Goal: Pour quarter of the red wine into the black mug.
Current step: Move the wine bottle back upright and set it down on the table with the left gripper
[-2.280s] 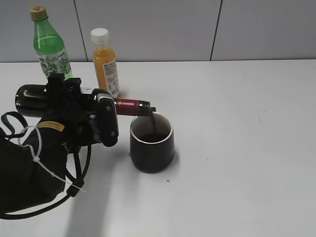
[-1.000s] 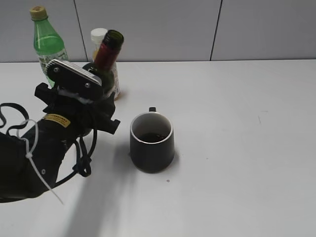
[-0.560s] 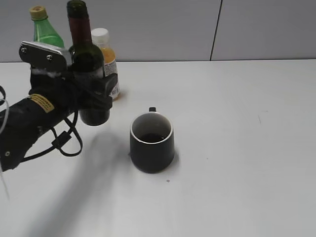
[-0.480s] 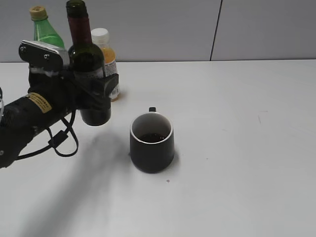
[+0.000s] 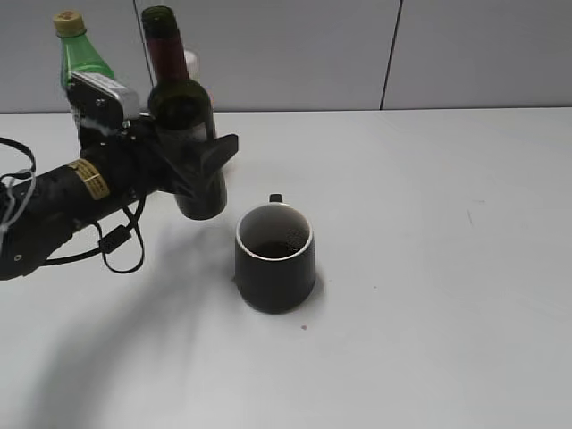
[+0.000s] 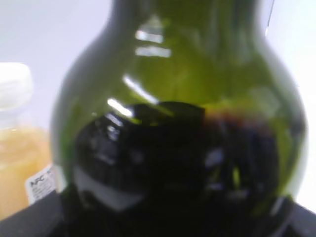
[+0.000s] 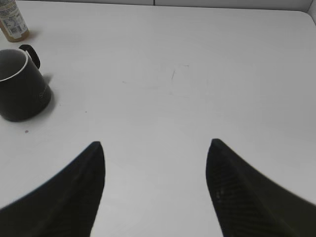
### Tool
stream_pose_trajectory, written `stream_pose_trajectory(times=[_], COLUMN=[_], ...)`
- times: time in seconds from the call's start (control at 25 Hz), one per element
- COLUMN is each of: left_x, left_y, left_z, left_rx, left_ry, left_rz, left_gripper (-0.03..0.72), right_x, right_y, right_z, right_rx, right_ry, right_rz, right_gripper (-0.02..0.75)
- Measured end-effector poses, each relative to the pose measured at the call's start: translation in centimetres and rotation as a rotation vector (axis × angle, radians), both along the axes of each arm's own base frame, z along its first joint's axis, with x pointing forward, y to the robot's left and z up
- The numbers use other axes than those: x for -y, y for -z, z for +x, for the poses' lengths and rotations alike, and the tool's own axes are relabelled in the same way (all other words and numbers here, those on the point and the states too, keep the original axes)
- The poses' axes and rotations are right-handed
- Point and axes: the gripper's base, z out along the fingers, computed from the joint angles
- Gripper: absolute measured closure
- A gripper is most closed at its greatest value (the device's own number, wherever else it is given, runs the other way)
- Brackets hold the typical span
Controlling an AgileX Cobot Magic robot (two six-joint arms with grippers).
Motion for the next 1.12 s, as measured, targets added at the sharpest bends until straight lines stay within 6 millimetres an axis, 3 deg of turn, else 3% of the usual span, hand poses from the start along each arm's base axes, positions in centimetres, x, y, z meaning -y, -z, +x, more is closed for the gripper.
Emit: stream_pose_trajectory(times=[0.24,0.52,1.12], left_x=[1.3,2.9,3.3], left_y=[0.2,1.3,4.5], left_z=[3.1,5.1,5.9], left_rx=[0.019,0.010,-0.056], left_ry=[0.026,0.052,0.054], left_rz=[0.027,0.011,0.037], left_gripper=[0.148,0.148,0.148], right_x=[0.0,0.0,0.0], right_y=[0.0,0.0,0.0], right_z=[0.0,0.0,0.0], right_rx=[0.000,0.000,0.000], right_ry=[0.000,0.000,0.000], right_rz=[0.000,0.000,0.000], right_gripper=[0.244,0.244,0.244])
